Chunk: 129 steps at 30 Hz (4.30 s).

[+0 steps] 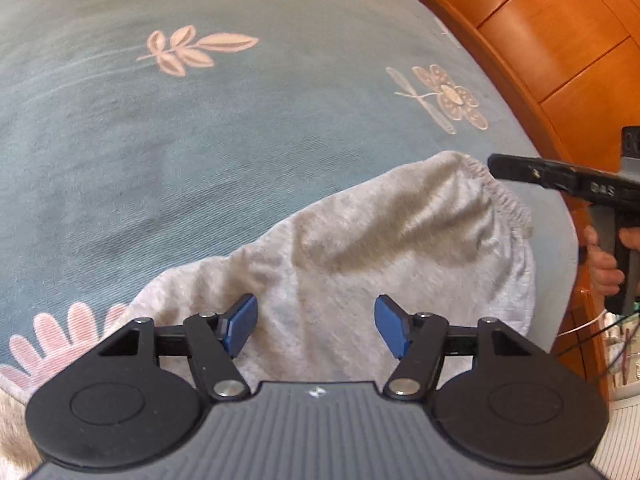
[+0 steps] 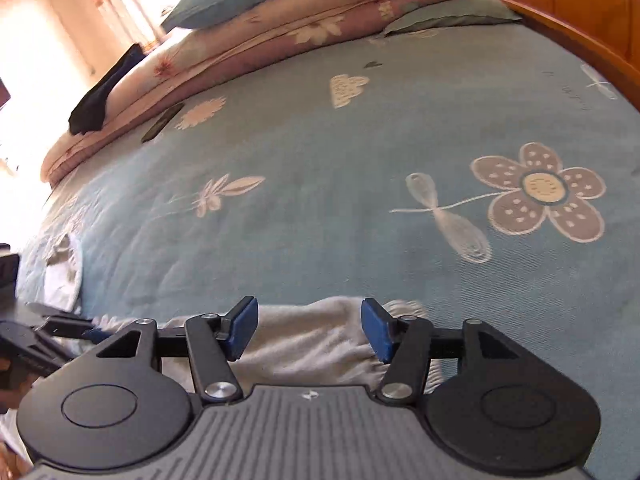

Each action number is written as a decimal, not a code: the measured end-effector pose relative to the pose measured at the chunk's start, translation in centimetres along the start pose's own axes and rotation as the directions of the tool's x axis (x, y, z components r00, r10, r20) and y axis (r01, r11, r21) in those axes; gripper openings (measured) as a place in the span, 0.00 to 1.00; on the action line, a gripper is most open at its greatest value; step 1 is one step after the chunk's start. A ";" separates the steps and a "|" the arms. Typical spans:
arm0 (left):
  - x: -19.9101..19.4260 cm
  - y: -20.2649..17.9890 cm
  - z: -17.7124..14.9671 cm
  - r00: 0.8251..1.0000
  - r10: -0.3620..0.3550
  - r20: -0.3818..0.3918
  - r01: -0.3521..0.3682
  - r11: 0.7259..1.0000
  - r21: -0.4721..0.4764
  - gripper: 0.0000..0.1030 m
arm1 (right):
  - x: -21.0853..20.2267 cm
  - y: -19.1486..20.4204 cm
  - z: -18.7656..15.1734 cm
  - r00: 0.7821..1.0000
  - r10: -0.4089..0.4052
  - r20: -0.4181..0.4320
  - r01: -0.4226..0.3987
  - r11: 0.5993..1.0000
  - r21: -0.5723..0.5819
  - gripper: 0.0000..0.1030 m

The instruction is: Fold clothes

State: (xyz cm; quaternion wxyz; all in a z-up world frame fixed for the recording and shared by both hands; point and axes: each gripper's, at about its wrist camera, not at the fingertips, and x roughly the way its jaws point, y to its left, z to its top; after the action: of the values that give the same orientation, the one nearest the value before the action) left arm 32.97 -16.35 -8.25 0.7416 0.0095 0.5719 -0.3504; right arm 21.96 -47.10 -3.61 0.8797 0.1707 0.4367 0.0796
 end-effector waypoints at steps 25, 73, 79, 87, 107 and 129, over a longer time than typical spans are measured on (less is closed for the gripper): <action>-8.5 2.2 -8.1 0.983 0.050 -0.179 -0.068 0.993 -0.096 0.78 | 5.7 13.3 -2.2 0.913 0.220 -0.345 -0.266 0.959 -0.093 0.55; -10.9 16.2 -15.2 0.933 -0.110 0.342 0.329 0.643 -0.691 0.79 | 9.8 25.7 -2.6 0.782 0.461 -0.420 -0.529 0.847 -0.055 0.04; -11.7 17.1 -14.7 0.903 -0.131 0.409 0.406 0.575 -0.711 0.82 | 9.2 27.0 -3.7 0.734 0.479 -0.482 -0.579 0.811 -0.077 0.04; -12.1 17.3 -16.0 0.955 -0.093 0.280 0.279 0.592 -0.756 0.83 | 10.2 29.5 -7.6 0.638 0.443 -0.630 -0.647 0.752 -0.126 0.04; -12.7 18.9 -14.8 0.953 0.024 0.302 0.215 0.648 -0.731 0.09 | 8.9 29.2 -8.7 0.650 0.435 -0.623 -0.640 0.756 -0.140 0.32; -22.1 12.0 -20.8 0.933 0.187 0.309 0.057 0.769 -0.637 0.06 | 5.6 19.9 -7.4 0.810 0.371 -0.454 -0.402 0.915 0.031 0.58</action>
State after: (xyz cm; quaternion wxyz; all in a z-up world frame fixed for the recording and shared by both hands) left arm 19.66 12.58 -1.17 0.8031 -0.2852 0.5124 -0.1055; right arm 19.71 -25.33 -4.57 0.7246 0.2033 0.5816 0.3089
